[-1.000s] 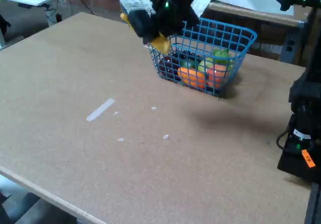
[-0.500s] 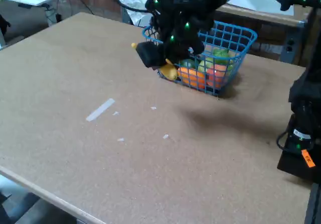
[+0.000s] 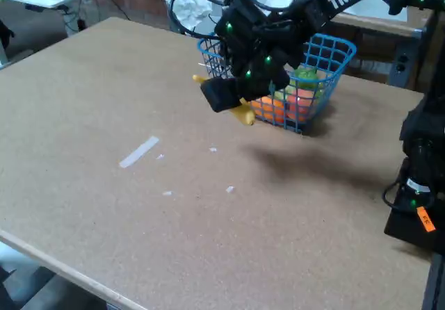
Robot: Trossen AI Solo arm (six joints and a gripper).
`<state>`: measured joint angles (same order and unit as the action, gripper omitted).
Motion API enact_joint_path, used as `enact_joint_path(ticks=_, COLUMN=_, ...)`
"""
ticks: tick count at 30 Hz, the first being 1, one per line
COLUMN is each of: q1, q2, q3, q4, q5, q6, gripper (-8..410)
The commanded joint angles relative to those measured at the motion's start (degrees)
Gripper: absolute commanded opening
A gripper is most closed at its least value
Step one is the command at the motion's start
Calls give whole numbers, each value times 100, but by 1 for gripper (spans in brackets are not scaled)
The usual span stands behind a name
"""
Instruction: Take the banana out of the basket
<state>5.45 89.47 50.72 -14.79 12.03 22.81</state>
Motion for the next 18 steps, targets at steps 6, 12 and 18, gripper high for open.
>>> enact_joint_path(ticks=6, q1=-68, q2=422, q3=-61, q4=664, q5=151, q6=-363, gripper=82)
enact_joint_path(ticks=12, q1=-173, q2=673, q3=-61, q4=1064, q5=144, q6=-557, gripper=81)
enact_joint_path(ticks=18, q1=-267, q2=990, q3=-61, q4=1327, q5=90, q6=-645, gripper=81)
